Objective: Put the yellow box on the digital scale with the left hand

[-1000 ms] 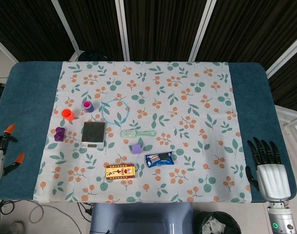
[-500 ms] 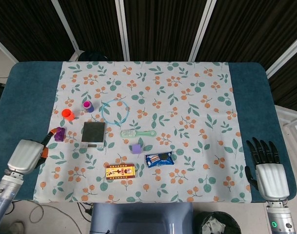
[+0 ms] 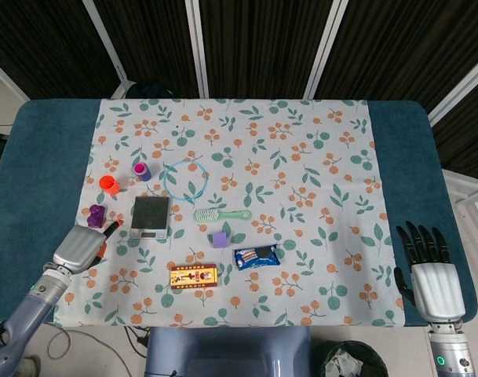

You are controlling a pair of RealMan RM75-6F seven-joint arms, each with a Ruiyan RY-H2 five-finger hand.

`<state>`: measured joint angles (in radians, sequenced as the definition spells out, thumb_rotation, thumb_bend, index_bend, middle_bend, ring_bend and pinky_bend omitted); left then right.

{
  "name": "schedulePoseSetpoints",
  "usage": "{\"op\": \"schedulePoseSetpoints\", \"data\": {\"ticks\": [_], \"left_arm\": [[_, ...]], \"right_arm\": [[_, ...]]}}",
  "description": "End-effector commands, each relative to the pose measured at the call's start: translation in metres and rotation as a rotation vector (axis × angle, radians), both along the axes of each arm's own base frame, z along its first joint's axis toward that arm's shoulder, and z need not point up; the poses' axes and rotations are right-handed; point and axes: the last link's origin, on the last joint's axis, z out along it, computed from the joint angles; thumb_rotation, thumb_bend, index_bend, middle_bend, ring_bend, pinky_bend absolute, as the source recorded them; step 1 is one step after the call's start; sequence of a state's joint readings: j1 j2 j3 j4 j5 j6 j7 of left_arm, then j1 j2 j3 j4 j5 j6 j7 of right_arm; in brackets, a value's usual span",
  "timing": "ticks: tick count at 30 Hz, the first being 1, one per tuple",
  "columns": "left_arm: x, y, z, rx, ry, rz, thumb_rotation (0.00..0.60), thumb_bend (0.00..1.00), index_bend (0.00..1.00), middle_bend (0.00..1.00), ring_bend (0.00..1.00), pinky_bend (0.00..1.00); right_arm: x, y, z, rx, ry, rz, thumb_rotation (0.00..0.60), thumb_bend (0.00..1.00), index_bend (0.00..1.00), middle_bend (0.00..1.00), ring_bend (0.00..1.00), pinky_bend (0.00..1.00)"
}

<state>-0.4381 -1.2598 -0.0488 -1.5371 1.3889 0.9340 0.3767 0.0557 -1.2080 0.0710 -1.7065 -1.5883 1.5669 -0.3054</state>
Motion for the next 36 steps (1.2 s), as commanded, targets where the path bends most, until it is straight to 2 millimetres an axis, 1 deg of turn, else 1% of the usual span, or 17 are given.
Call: {"op": "schedulePoseSetpoints", "data": {"ticks": [1,11,17,36], "left_arm": [[0.000,-0.001,-0.008,-0.025,0.010,-0.008,0.600,0.69,0.14,0.85,0.77,0.73],[-0.001,-0.002,-0.029,-0.076,0.039,-0.013,0.600,0.69,0.14,0.85,0.77,0.73],[-0.001,-0.004,-0.036,-0.083,0.048,-0.020,0.600,0.69,0.14,0.85,0.77,0.73],[-0.009,-0.005,-0.037,-0.067,0.068,-0.010,0.600,0.69,0.14,0.85,0.77,0.73]], "right_arm": [[0.000,0.000,0.001,-0.003,-0.001,0.000,0.600,0.51,0.03,0.07,0.06,0.01],[-0.001,-0.001,0.002,-0.006,-0.005,-0.003,0.600,0.51,0.03,0.07,0.06,0.01],[-0.001,-0.001,0.003,-0.008,-0.008,-0.002,0.600,0.51,0.03,0.07,0.06,0.01],[-0.001,-0.003,0.000,-0.003,-0.005,-0.003,0.600,0.51,0.03,0.07,0.06,0.01]]}}
